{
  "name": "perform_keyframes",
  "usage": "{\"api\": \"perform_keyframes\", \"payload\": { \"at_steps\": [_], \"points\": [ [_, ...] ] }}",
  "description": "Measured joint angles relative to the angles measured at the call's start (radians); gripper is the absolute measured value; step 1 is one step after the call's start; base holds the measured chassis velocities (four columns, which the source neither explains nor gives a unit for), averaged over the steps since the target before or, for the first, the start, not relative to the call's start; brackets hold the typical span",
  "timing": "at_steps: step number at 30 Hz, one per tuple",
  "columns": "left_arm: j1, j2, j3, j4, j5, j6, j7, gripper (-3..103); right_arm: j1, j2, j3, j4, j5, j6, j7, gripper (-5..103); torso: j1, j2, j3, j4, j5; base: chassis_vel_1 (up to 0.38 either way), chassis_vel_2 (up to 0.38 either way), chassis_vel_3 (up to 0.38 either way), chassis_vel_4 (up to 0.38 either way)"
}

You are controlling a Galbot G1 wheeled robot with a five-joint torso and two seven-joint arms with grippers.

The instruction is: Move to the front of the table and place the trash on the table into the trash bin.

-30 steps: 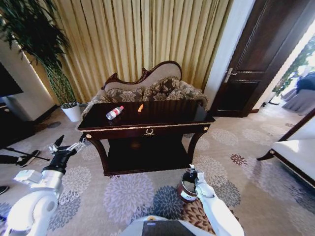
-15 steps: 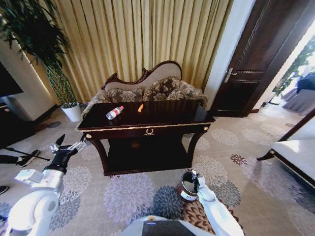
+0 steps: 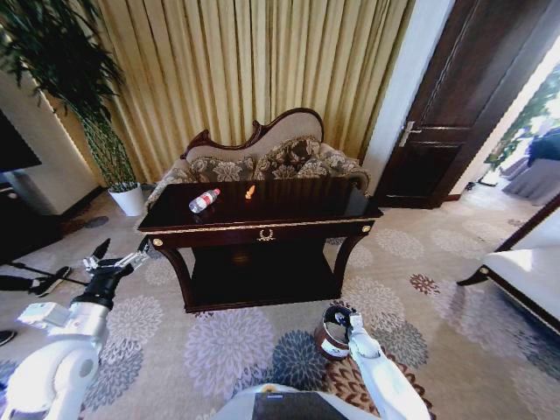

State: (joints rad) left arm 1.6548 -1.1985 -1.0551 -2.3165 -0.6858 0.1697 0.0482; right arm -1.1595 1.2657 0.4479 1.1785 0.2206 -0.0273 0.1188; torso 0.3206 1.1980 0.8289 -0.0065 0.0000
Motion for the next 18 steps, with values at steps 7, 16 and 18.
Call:
{"api": "perform_keyframes", "payload": {
  "at_steps": [7, 16, 18],
  "points": [
    [0.001, 0.003, -0.002, -0.012, -0.001, 0.001, -0.004, 100, -0.039, -0.025, 0.065, 0.373, 0.155, -0.036, 0.000, 100, 0.000, 0.000, 0.000, 0.0001, -0.0003, 0.000, 0.000, 0.000, 0.000],
    [0.002, -0.002, 0.004, -0.049, 0.003, 0.017, -0.023, 100, -0.115, -0.035, 0.063, 0.932, 0.305, -0.192, 0.000, 100, 0.000, 0.000, 0.000, 0.0000, -0.0002, 0.000, 0.000, 0.000, 0.000],
    [0.003, -0.002, 0.004, -0.053, 0.003, 0.019, -0.024, 100, -0.117, -0.035, 0.052, 0.966, 0.293, -0.203, 0.000, 100, 0.000, 0.000, 0.000, 0.0001, -0.0002, 0.000, 0.000, 0.000, 0.000]
  ]
}}
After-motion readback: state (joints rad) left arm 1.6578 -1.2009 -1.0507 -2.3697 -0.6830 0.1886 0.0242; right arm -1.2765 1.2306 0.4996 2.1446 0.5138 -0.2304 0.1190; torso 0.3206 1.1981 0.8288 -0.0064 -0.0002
